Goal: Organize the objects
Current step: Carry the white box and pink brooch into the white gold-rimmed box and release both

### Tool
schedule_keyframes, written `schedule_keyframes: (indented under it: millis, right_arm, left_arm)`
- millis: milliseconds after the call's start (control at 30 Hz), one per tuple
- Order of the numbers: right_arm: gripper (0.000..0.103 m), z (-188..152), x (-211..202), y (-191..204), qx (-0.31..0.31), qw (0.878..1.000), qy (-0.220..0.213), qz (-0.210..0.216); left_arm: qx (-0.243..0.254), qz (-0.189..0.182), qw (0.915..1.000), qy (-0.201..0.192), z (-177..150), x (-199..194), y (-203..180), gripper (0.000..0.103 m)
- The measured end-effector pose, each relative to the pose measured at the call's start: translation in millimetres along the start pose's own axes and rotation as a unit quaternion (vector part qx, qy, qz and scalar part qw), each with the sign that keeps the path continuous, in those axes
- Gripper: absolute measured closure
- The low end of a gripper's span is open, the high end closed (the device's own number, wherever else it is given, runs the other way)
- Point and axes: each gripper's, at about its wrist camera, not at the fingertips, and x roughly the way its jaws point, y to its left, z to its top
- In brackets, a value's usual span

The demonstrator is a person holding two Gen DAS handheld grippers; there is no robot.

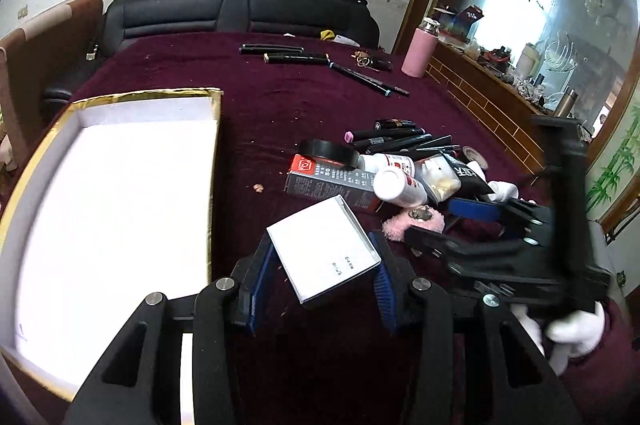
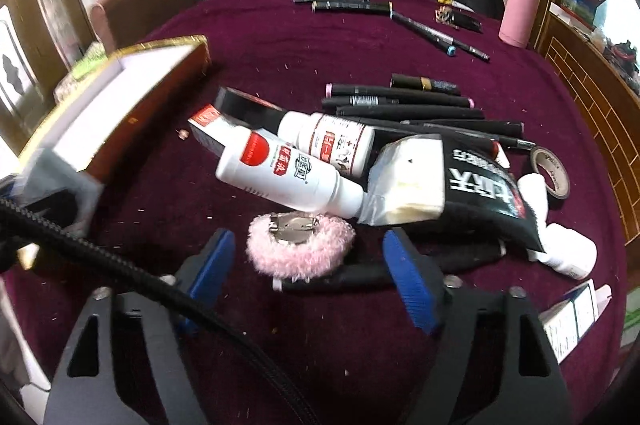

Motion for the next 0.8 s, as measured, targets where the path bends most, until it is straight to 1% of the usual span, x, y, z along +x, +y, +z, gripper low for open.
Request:
schedule_keyframes:
  millis: [33,67,167,267,333,467,533,667,700,800]
  right_arm:
    - [0.042,1,4,0,0.001,1.0,0.008,-0.006]
    - [0.054,2,9,0,0.005,1.0,0.017,-0.006]
    - [0.059,2,11,-7,0.035,0.999,0.022,0.011]
    - [0.06,2,0,-15,0.065,0.997,0.016,0.044]
    - [0.06,2,-14,-14,0.066,0.996,0.008,0.054]
    - [0.06,10,-47,-4,0.06,0.993,-0.011,0.099]
    - [0.06,23,-58,6,0.056,0.99,-0.014,0.132]
    - [0.059,60,-51,26,0.06,0.98,-0.006,0.19]
    - [0.059,71,-49,34,0.057,0.978,-0.005,0.2]
    - [0.059,100,-41,61,0.032,0.98,-0.008,0.195]
  left_arm:
    - [-0.002,-0.002,1.0,-0.002,-1,-3,2,0.064]
    - [-0.003,-0.003,1.0,-0.003,-2,-5,4,0.064]
    - [-0.008,0.0,0.9999,-0.01,-3,-11,10,0.064]
    - [-0.013,0.004,0.9998,-0.016,-5,-17,15,0.064]
    - [-0.018,0.004,0.9996,-0.02,-4,-22,19,0.064]
    - [-0.024,0.0,0.9993,-0.029,2,-33,27,0.064]
    - [-0.025,-0.005,0.9992,-0.03,11,-36,33,0.064]
    - [-0.019,0.006,0.9993,-0.031,33,-39,47,0.064]
    - [-0.013,0.015,0.9993,-0.032,42,-39,51,0.064]
    - [-0.001,0.037,0.999,-0.026,67,-31,67,0.064]
